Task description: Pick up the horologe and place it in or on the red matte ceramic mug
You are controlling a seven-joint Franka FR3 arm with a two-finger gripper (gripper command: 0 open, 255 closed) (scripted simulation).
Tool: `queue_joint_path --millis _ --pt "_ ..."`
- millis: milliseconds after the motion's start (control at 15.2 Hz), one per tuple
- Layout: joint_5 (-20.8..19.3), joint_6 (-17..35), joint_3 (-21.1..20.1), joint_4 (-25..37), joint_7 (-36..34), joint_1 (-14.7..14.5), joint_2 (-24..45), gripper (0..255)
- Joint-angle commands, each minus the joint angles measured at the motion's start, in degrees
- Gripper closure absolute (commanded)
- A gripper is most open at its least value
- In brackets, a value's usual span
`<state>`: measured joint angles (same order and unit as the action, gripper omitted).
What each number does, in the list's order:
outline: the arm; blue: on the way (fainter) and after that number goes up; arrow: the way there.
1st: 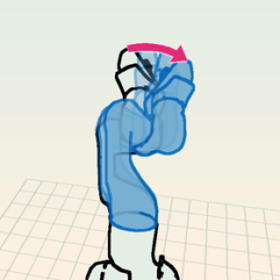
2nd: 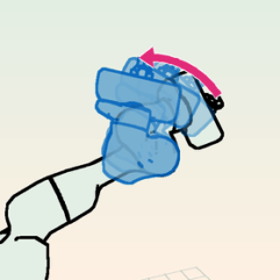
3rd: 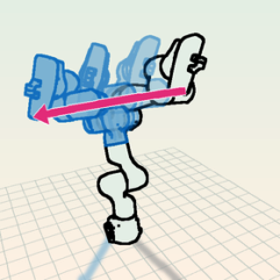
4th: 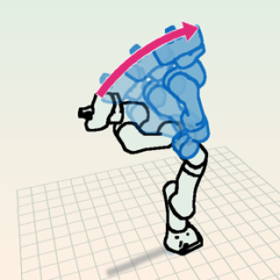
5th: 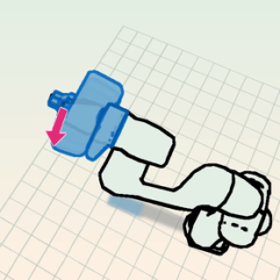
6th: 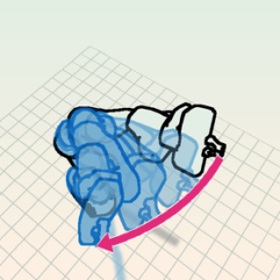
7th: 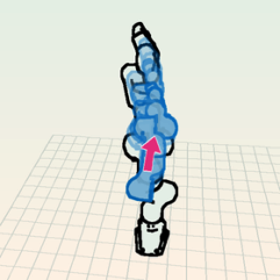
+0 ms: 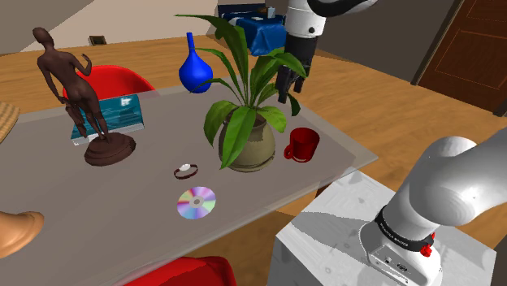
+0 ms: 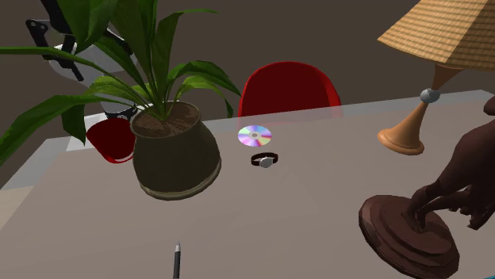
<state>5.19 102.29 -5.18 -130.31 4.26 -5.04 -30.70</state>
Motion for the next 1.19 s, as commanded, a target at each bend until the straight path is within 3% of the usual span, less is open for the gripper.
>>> queue_joint_path --millis 0,528,1122 --pt "-0.2 1.8 -0.2 2.3 2.6 -0.9 4.7 0" --pt "-1.3 6.2 -2.8 12.7 10.6 -4.3 22.2 0" --pt "-4.7 7.1 -6.7 27.4 17.7 -8.5 40.8 0"
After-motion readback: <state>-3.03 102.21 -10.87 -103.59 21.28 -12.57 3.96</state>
